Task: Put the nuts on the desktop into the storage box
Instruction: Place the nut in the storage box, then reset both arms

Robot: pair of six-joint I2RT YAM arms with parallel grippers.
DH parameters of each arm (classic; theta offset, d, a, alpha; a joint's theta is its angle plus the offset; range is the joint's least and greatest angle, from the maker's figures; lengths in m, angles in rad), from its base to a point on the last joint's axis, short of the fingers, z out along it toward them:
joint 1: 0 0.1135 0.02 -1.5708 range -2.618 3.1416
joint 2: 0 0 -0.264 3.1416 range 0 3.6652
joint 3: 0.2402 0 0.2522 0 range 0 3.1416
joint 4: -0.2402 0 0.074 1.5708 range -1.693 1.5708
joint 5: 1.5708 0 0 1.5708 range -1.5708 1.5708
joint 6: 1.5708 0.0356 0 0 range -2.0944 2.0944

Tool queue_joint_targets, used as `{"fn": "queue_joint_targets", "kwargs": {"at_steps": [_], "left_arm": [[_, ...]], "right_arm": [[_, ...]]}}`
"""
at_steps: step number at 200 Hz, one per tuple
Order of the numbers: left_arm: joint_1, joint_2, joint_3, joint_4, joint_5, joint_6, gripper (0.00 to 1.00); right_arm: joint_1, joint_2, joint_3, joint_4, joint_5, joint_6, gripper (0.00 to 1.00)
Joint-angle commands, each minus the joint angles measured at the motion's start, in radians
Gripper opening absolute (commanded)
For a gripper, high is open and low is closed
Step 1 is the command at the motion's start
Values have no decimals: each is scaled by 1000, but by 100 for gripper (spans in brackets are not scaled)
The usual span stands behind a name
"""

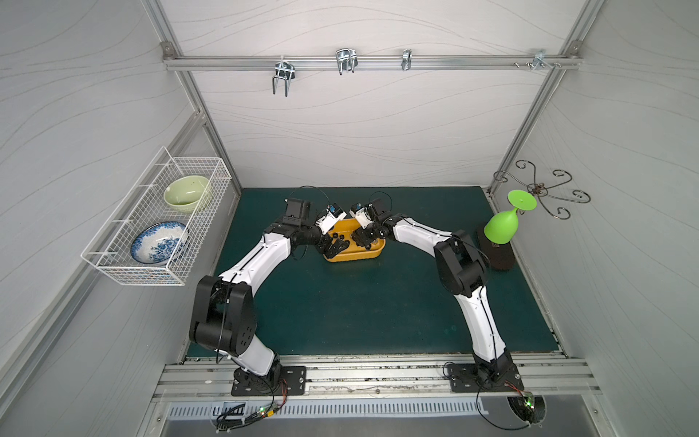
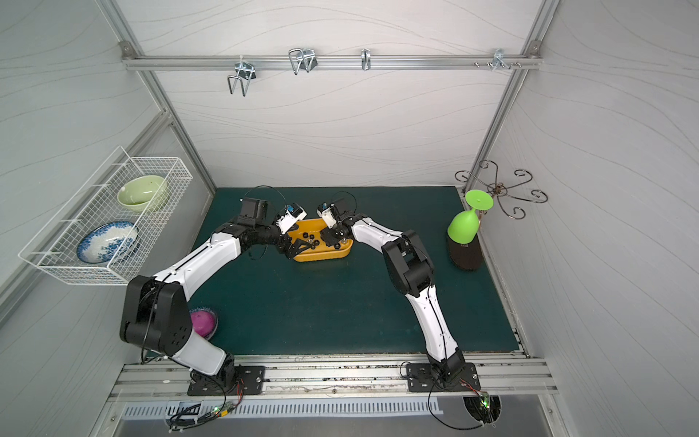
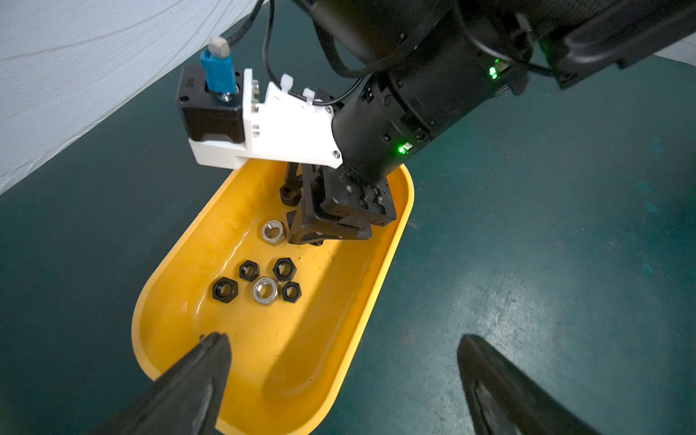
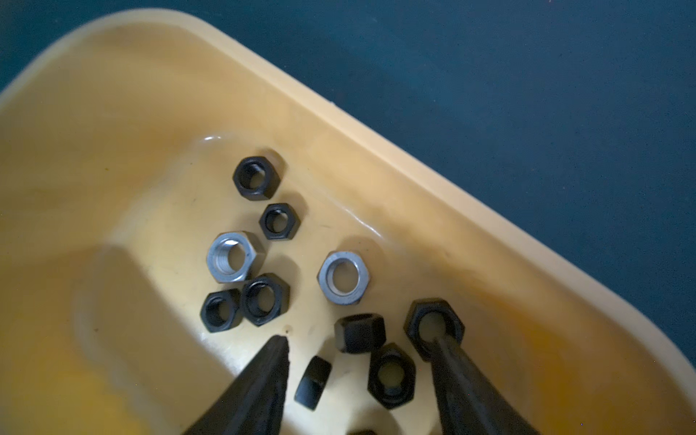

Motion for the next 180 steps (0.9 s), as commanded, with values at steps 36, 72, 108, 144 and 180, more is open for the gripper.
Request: {"fn": "queue_joint_targets", "kwargs": {"at_steps": [36,72,108,144,180], "left_arm": [[17,-110,-71,78,-17,-38,99],[91,-165,-99,133,-9,-168,99],[145,-215,-119,135,-106,-277,99],[153,-271,-208,157,-320,-393,99],[167,-322,-332,221,-459,-421,99]], "right_arm": [[11,-275,-109,56,29,25,83],[5,-461,-210,91,76,31,99],[-28,-712,-405,213,133,67,99],[-89,-998,-634,320,204,60,99],[-177,-1251,-833,343,281,48,99]]}}
